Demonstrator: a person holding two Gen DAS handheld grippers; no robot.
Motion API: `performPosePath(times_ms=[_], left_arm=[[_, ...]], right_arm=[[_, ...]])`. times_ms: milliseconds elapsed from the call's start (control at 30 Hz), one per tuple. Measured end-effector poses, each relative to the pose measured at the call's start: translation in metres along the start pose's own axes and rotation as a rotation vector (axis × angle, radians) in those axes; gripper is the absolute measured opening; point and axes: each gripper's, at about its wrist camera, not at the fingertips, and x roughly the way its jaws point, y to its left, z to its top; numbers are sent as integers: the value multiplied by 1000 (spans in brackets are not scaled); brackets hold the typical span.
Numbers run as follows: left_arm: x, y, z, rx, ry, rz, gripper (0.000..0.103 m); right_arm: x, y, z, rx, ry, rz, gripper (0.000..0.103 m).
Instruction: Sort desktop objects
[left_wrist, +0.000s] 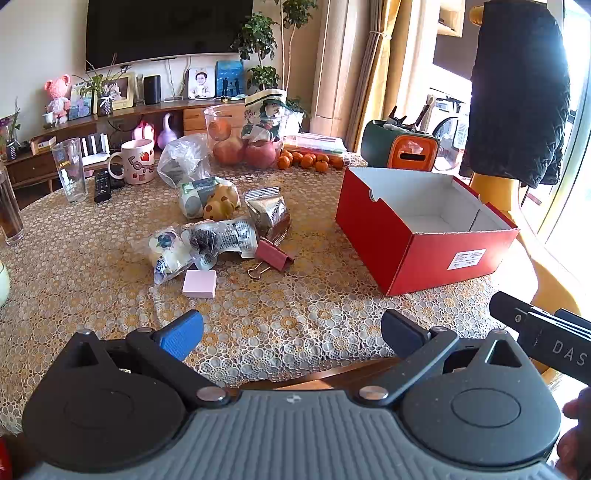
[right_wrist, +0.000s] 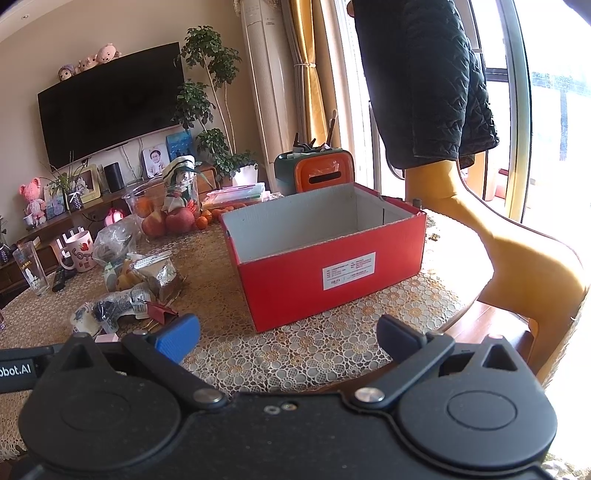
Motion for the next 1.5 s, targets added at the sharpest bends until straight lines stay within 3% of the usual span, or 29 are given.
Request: performPosePath(times_ms=[1167, 1500], left_arm=[[3, 5, -2, 4, -10, 1, 103], [44, 40, 16, 23, -54, 47, 103]], right_arm=[[2, 2, 2, -20, -1, -8, 102], [50, 53, 15, -202, 50, 143, 102]])
